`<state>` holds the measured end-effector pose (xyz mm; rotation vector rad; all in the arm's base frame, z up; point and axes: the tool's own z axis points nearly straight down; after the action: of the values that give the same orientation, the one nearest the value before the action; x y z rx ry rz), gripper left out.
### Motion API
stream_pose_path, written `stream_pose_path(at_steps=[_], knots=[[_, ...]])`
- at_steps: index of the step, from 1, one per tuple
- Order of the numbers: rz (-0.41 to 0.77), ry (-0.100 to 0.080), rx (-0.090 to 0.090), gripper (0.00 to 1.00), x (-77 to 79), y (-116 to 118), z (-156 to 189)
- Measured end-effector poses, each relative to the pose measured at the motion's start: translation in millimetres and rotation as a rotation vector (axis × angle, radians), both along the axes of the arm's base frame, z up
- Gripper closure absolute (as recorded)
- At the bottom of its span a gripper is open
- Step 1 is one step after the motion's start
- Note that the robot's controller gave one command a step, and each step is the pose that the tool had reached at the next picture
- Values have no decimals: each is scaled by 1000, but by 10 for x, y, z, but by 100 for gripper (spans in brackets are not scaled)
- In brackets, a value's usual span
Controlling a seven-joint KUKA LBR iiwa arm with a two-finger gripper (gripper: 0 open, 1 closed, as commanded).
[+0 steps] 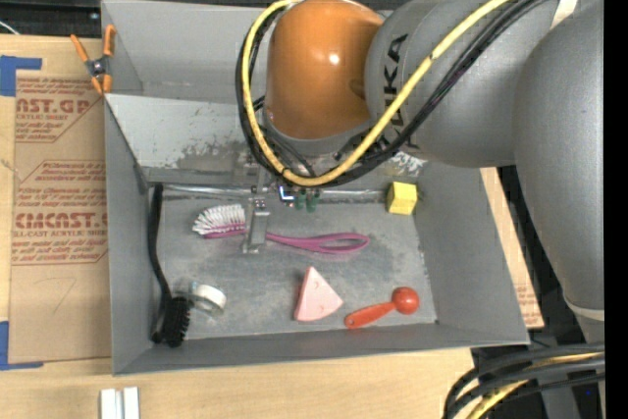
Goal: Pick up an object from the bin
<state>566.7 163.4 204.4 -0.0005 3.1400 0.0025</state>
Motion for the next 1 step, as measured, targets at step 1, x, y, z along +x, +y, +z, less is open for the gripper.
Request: stream_pose_path(at_steps=[1], knots=[[68, 2, 0, 0, 240, -271, -1368]])
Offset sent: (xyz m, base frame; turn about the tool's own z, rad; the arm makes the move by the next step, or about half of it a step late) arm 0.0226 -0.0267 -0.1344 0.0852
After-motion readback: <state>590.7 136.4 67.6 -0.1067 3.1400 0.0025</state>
